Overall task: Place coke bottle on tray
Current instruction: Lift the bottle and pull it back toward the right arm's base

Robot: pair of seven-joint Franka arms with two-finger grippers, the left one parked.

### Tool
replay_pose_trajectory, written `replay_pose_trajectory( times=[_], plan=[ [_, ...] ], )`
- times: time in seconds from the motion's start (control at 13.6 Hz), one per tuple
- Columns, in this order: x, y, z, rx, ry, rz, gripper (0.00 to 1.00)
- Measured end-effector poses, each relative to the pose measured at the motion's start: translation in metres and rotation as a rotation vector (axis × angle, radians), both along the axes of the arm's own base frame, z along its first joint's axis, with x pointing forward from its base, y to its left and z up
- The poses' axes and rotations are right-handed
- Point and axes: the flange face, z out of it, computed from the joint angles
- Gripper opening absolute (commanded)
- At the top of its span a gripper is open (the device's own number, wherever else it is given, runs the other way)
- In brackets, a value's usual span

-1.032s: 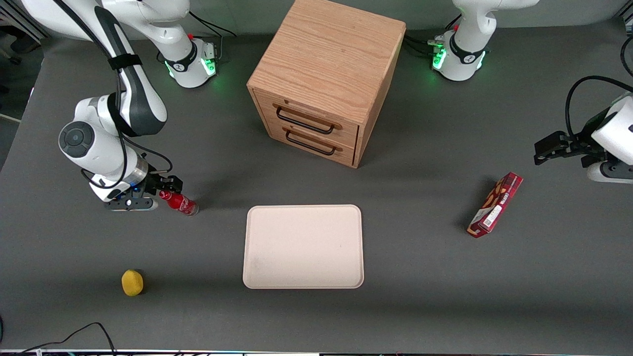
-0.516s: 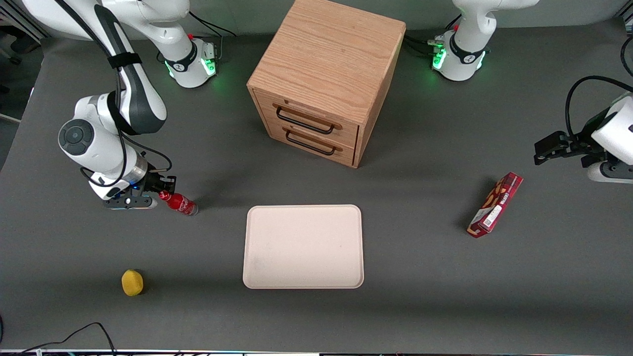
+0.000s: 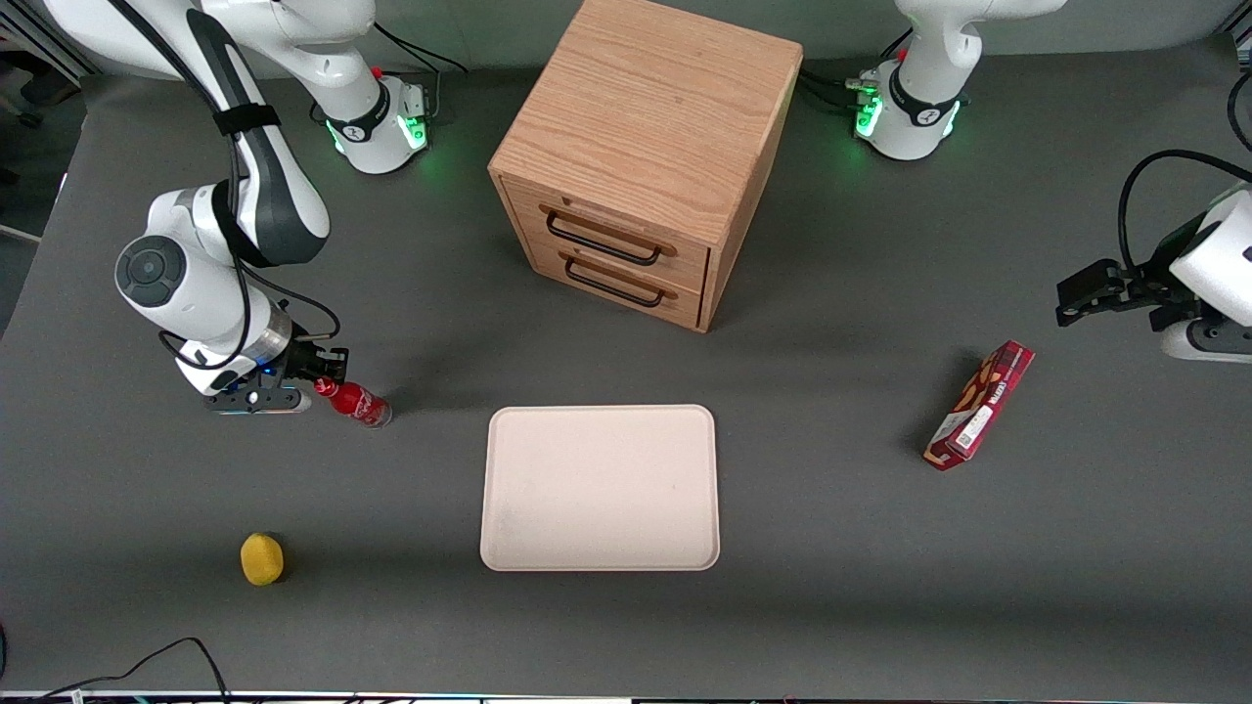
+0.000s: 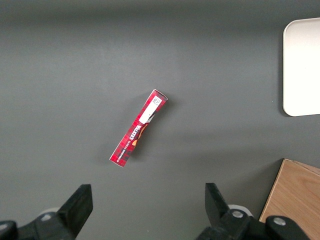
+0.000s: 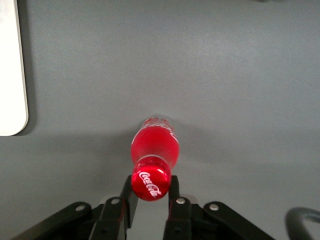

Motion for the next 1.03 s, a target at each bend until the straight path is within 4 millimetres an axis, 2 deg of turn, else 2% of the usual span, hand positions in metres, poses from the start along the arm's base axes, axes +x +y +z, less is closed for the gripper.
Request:
replay_pose_trajectory(
  times=[0.15, 0.29, 0.37, 0.52, 0.66, 0.81, 0.88, 1.03],
  plan=[
    [0.002, 0.000, 0.005, 0.000, -0.011, 0.000, 0.00],
    [0.008, -0.001, 0.035, -0.008, 0.005, -0.003, 0.00],
    [0.013, -0.002, 0.062, -0.015, 0.033, -0.007, 0.00],
    [0.023, -0.004, 0.133, -0.025, 0.067, -0.019, 0.00],
    [0.023, -0.007, 0.204, -0.028, 0.076, -0.030, 0.00],
    [0.022, -0.007, 0.253, -0.018, 0.071, -0.036, 0.00],
    [0.024, -0.006, 0.266, -0.006, 0.060, -0.037, 0.00],
    [0.039, -0.002, 0.268, 0.016, 0.052, -0.032, 0.00]
  ],
)
